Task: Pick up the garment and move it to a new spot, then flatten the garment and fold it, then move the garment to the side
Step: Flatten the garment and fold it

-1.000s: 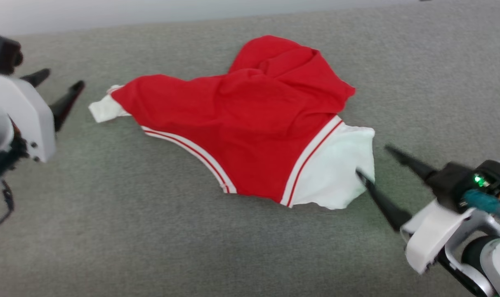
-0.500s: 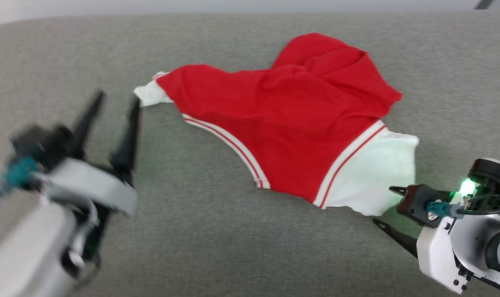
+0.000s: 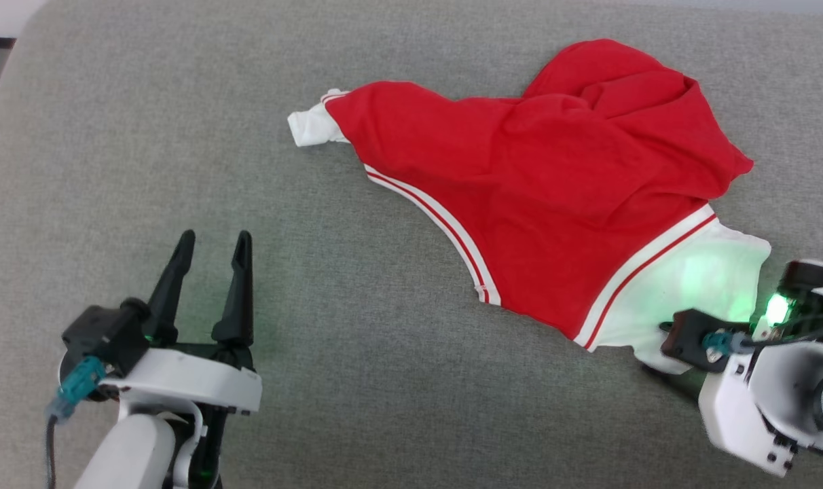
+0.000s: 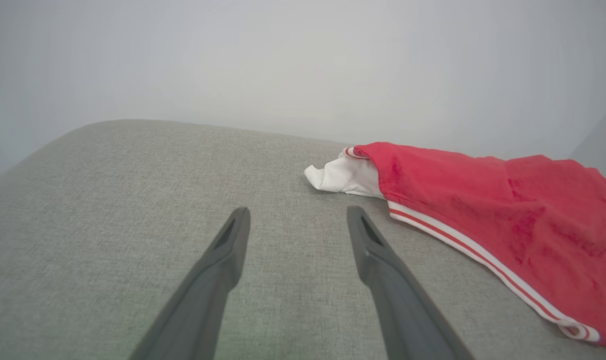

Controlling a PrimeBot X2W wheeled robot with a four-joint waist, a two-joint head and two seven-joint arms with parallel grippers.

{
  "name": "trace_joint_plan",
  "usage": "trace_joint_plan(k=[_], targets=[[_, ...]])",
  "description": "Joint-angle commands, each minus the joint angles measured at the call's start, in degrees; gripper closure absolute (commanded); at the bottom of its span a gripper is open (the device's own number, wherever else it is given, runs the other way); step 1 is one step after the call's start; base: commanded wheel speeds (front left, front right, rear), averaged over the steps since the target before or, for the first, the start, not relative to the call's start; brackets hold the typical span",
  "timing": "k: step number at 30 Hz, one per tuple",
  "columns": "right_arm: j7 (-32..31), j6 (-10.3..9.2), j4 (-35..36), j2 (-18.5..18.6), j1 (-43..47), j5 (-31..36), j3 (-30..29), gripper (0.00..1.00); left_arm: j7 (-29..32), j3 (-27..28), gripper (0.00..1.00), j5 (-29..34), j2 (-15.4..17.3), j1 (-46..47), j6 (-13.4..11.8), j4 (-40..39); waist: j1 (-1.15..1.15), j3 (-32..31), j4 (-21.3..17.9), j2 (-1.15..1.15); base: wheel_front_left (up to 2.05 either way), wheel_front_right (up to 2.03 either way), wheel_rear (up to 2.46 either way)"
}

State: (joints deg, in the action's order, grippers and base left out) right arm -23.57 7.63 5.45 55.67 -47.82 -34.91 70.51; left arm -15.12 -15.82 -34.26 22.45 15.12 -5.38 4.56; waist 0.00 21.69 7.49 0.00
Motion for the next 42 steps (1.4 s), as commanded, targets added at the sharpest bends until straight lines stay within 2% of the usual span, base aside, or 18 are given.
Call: trace_joint_plan(k=[1, 12, 15, 18, 19, 20, 21, 26, 27, 30, 34, 36, 39, 42], targets=[[-0.1, -0.25, -2.5, 0.9, -0.3, 0.2, 0.5, 1.00, 0.0, 0.7, 0.00, 1.0, -0.7, -0.7, 0.7, 0.1, 0.00, 0.1, 0.1, 0.00, 0.00, 0.00, 0.00], [6.4, -0.18, -7.3, 9.7, 8.1, -3.9, -7.5, 1.00, 0.0, 8.6, 0.00, 7.0, -4.2, -4.0, 4.9, -0.6, 0.00, 0.0, -3.5, 0.00, 0.00, 0.00, 0.00], [7.2, -0.17, -7.4, 9.8, 10.6, -3.7, -10.3, 1.00, 0.0, 9.9, 0.00, 8.0, -4.7, -4.7, 5.8, -0.9, 0.00, -0.1, -4.7, 0.00, 0.00, 0.00, 0.00], [7.7, -0.17, -8.1, 8.3, 12.4, -2.8, -12.8, 1.00, 0.0, 10.1, 0.00, 9.1, -4.8, -4.8, 6.8, -0.9, 0.00, -0.1, -5.2, 0.00, 0.00, 0.00, 0.00], [8.1, -0.17, -8.4, 7.6, 13.1, -2.7, -13.7, 0.82, 0.0, 10.1, 0.00, 9.4, -4.7, -4.8, 7.0, -0.7, 0.00, -0.2, -5.3, 0.00, 0.00, 0.00, 0.00], [8.7, -0.17, -8.7, 6.9, 13.6, -2.4, -14.8, 0.54, 0.0, 9.9, 0.00, 10.0, -4.4, -4.8, 7.3, -0.6, 0.00, -0.2, -5.4, 0.00, 0.00, 0.00, 0.00], [9.2, -0.17, -9.3, 6.2, 14.1, -2.1, -16.2, 0.00, 0.0, 9.9, 0.00, 10.5, -4.1, -4.7, 7.4, -0.5, 0.00, -0.3, -5.5, 0.00, 0.00, 0.00, 0.00], [12.2, -0.17, -11.6, 4.3, 19.0, -0.1, -26.2, 0.00, 1.1, 8.9, 0.00, 12.4, -0.7, -4.4, 9.0, -0.8, 0.00, -1.6, -5.9, 0.00, 0.00, 0.00, 0.00], [12.2, -0.17, -11.6, 4.3, 19.0, -0.1, -26.2, 0.00, 1.1, 8.9, 0.00, 12.4, -0.7, -4.4, 9.0, -0.8, 0.00, -1.6, -5.9, 0.00, 0.00, 0.00, 0.00], [14.5, -0.17, -11.3, 2.9, 23.6, 0.1, -35.2, 0.00, 4.2, 8.1, 0.00, 13.8, 3.8, -4.0, 10.3, -2.0, 0.00, -2.5, -6.7, 0.00, 0.00, 0.00, 0.00], [17.7, -0.17, -7.6, -2.3, 30.2, -1.5, -47.9, 0.00, 10.5, 5.8, 0.00, 15.0, 11.9, -2.4, 12.2, -4.4, 0.00, -3.6, -8.1, 0.00, 0.00, 0.00, 0.00], [18.5, -0.17, -4.0, -6.0, 32.9, -2.7, -53.3, 0.00, 14.5, 3.6, 0.00, 13.2, 16.3, -0.5, 12.7, -5.9, 0.00, -3.9, -8.7, 0.00, 0.00, 0.00, 0.00], [18.3, -0.17, 1.9, -10.9, 35.4, -2.2, -59.1, 0.00, 20.9, -5.1, 0.00, 6.8, 25.1, 3.0, 12.7, -9.5, 0.00, -3.9, -9.8, 0.00, 0.00, 0.00, 0.00], [17.1, -0.17, 7.4, -15.6, 36.5, -1.2, -61.4, 0.00, 25.4, -15.3, 0.00, -0.6, 33.7, 8.2, 12.7, -13.0, 0.00, -3.4, -10.9, 0.00, 0.00, 0.00, 0.00]])
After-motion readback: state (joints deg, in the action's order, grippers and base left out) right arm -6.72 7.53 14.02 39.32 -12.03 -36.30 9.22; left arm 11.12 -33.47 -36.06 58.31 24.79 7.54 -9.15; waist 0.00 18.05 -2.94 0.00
